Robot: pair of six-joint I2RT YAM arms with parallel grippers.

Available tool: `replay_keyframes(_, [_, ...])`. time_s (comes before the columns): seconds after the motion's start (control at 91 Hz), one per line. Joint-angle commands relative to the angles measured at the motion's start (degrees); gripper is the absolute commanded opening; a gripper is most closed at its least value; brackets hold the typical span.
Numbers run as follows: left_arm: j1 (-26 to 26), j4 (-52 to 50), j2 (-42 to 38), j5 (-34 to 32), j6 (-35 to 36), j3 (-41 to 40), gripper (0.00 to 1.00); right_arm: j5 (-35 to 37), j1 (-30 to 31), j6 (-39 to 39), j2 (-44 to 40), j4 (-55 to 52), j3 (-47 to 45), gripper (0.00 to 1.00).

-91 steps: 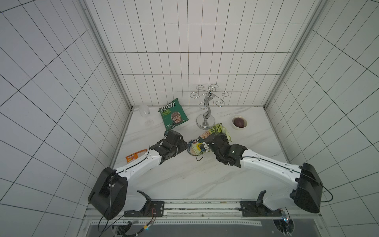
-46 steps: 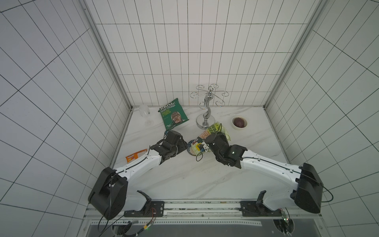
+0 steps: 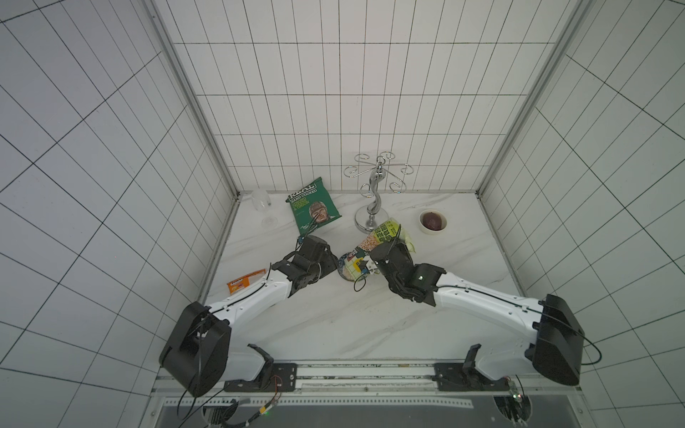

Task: Pour the oats into the breakfast bowl
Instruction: Pour the oats into the bowl.

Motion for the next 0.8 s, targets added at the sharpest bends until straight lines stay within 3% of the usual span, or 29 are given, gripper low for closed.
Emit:
replay_keyframes(0.0, [0.2,0.6,-1.4,-1.2,-0.3,-0.8,0.68,6.4,0.5,-1.9,-4.0,12.0,0.6,0.00])
replay_keyframes(0.792, [0.2,0.6,-1.3,-1.2,-0.5,-0.9,0.68,6.2,0.9,-8.0,-4.9,20.4,-2.0,0.00])
